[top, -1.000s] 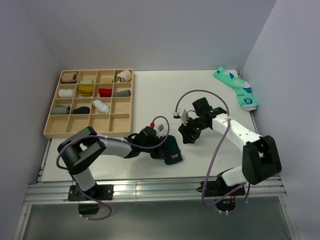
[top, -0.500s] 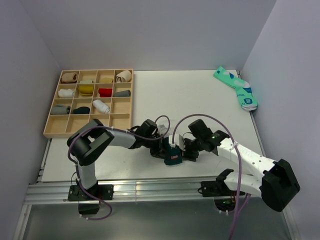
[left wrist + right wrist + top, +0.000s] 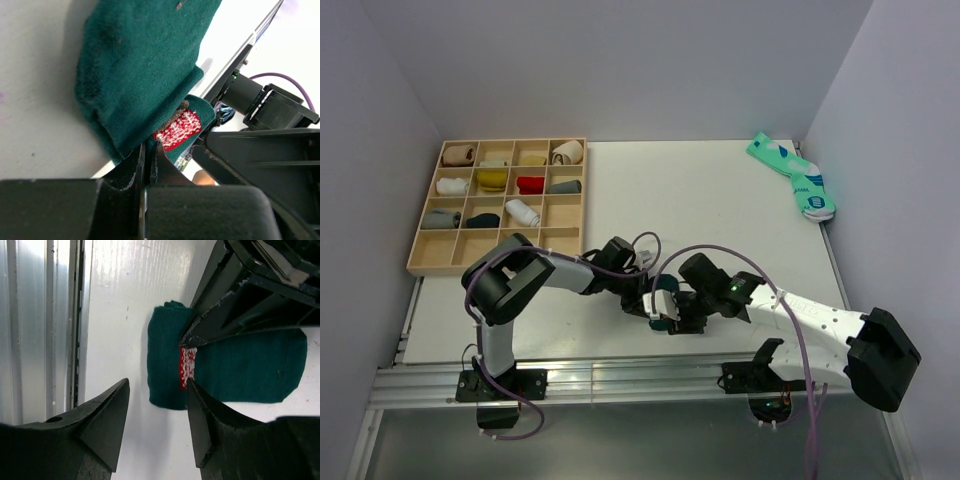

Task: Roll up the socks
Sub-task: Roll the sock at the center of the board.

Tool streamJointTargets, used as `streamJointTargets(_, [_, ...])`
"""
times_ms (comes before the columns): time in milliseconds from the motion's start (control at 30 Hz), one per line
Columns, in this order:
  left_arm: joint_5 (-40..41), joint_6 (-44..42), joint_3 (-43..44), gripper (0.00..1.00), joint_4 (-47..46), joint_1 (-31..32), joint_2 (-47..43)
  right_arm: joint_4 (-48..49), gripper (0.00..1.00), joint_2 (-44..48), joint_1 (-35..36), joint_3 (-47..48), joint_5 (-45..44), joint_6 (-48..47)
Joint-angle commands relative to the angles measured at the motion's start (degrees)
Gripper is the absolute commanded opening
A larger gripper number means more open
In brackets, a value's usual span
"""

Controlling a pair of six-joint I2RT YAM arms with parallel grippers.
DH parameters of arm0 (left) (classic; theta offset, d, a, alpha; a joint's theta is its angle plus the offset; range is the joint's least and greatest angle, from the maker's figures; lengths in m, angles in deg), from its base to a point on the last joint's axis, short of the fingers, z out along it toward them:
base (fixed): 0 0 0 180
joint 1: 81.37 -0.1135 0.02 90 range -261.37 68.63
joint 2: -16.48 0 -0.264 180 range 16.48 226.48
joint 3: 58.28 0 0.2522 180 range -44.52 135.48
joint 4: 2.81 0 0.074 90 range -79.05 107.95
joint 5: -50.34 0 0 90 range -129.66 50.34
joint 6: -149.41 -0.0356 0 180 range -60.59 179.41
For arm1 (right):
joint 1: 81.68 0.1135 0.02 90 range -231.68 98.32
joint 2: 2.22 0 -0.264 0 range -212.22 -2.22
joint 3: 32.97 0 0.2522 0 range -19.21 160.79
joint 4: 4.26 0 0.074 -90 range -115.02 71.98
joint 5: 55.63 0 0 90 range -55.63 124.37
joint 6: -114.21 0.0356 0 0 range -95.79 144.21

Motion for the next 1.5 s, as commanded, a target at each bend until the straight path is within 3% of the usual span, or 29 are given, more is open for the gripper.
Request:
streamJointTargets(0, [2.09, -0.94, -0.11, 0.0, 2.59, -0.58, 1.95, 4.46, 0.56, -1.61, 2.42, -0.93, -2.72, 0.98])
streamJointTargets(333, [0.78, 0.02, -1.16, 0.02, -0.13, -1.81, 2.13, 9.99, 0.48, -7.59, 4.81, -1.99, -7.55, 3.71])
streamJointTargets(500, [1.39, 5.2, -5.97, 0.11, -7.32, -1.9, 0.73, 11.85, 0.31, -7.68, 4.54, -3.48, -9.84, 5.9])
streamJointTargets(600, [2.97, 9.33, -10.38, 0.15, -14.44, -1.9, -0.59, 11.5, 0.27, -7.24, 2.35, -4.45, -7.92, 5.39])
streamJointTargets(767, [5.96, 16.44, -16.09, 0.18, -26.11, -1.81, -3.05, 5.26, 0.22, -8.38, -4.31, -1.64, 0.24, 2.57])
streamJointTargets(933, [11.49, 19.54, -20.23, 0.2, -32.12, 0.73, -5.51, -2.98, 0.22, -12.68, -10.04, 2.66, 7.46, -2.0])
streamJointTargets(1233, [24.23, 19.37, -23.31, 0.16, -38.97, 8.03, -5.08, -15.2, 0.22, -27.88, -13.56, 13.03, 12.82, -6.66])
streamJointTargets(1367, [28.63, 18.76, -27.25, 0.21, -43.63, 9.53, -6.04, -17.86, 0.22, -33.6, -14.53, 16.81, 13.45, -7.02])
streamJointTargets(1467, [33.54, 15.08, -28.58, 0.29, -42.15, 10.49, -8.85, -19.7, 0.21, -37.02, -14.79, 19.45, 13.79, -7.27])
